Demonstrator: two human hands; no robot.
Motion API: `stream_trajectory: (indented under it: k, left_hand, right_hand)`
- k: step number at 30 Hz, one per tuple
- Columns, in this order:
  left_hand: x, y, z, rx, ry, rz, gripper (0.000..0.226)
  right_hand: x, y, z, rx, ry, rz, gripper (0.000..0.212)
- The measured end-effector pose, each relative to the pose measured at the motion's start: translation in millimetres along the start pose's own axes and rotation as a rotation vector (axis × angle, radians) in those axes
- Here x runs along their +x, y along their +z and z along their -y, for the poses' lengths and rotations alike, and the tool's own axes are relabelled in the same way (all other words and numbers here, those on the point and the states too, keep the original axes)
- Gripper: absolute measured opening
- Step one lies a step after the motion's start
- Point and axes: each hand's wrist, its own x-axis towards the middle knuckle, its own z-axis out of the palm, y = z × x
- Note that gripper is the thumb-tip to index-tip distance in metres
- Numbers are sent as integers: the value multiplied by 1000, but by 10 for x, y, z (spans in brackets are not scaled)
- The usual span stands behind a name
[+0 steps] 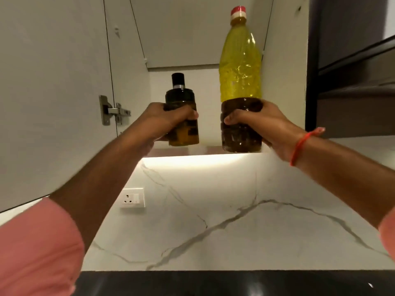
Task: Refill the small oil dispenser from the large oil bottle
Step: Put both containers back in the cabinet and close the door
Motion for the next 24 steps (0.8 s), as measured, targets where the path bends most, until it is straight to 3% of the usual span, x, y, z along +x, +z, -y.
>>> stream_trajectory:
  k: [2,14,18,24]
  left_hand:
    - [198,33,63,-14,-15,-8,31]
    - [856,164,527,-25,-96,-30,31]
    - [966,146,582,-3,-112,-21,48]
    - [1020,128,596,-13,-127,-10,51]
  right_hand:
    - [187,37,18,-11,-8,-25,38]
    - [889,149,-397,-74,75,-189,89]
    - [899,144,-460,-81,108,-173,78]
    - [911,151,-473,-118,105,-159,77]
